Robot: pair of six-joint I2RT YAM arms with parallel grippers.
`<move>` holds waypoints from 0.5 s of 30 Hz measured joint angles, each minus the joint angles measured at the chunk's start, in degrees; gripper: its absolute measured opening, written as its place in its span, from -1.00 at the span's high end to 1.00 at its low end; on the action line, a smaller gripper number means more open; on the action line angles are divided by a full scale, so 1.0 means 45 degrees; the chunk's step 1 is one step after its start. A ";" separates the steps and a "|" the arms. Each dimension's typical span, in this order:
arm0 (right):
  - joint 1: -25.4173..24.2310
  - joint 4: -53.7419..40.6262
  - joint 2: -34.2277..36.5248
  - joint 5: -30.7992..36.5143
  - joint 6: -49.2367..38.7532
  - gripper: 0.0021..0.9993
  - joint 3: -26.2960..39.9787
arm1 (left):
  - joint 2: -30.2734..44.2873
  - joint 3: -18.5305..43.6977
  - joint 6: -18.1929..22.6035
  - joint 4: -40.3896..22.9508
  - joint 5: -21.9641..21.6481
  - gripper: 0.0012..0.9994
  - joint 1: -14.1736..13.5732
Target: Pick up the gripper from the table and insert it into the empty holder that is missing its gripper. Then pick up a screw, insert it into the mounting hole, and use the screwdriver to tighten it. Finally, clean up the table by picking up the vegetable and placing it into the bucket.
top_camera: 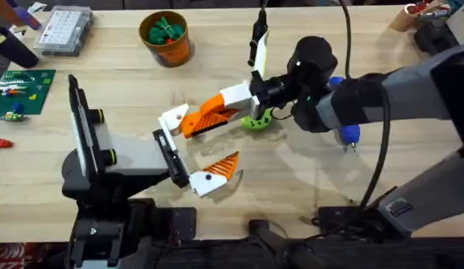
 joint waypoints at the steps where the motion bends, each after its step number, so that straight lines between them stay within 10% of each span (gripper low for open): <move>1: 0.0014 -0.0003 -0.0003 0.0090 0.0000 0.96 0.0000 | 0.0000 0.0000 0.0000 0.0000 -0.0003 -0.97 0.0000; 15: 0.0200 -0.0058 -0.0003 0.0641 0.0000 0.96 0.0000 | 0.0000 0.0000 0.0000 0.0001 -0.0053 -0.97 0.0024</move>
